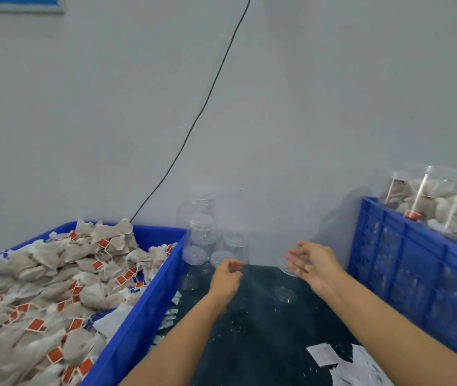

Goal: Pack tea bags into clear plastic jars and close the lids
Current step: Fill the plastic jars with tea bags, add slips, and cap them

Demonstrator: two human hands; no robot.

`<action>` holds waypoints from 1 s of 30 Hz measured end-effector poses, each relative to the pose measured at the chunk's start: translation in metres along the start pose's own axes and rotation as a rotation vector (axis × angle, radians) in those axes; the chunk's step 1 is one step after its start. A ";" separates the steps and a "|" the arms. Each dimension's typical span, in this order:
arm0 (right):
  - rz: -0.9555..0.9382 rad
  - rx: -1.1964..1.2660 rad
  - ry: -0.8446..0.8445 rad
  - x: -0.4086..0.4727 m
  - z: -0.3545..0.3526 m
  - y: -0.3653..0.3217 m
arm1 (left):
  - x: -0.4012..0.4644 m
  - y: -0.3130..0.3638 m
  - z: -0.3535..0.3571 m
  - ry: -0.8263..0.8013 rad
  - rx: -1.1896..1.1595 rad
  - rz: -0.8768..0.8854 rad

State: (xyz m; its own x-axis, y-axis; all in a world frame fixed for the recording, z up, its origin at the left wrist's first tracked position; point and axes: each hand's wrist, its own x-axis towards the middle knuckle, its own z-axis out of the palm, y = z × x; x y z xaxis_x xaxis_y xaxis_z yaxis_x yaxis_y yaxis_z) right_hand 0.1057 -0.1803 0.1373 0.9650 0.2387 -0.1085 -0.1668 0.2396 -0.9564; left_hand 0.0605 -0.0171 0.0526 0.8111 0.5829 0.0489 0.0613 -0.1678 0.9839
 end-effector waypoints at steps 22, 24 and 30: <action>0.071 -0.308 -0.176 0.146 0.094 0.086 | 0.129 0.026 0.017 0.105 -0.032 -0.084; 0.078 -0.308 -0.188 0.145 0.096 0.089 | 0.132 0.026 0.015 0.107 -0.031 -0.099; -0.058 -0.242 -0.129 0.140 0.090 0.090 | 0.125 0.042 0.015 0.051 -0.079 -0.076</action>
State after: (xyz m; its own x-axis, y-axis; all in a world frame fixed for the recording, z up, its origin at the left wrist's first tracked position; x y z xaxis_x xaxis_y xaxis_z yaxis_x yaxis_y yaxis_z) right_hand 0.2075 -0.0406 0.0607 0.9352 0.3528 -0.0307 -0.0437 0.0288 -0.9986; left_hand 0.1729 0.0373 0.0971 0.7753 0.6313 -0.0196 0.0735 -0.0594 0.9955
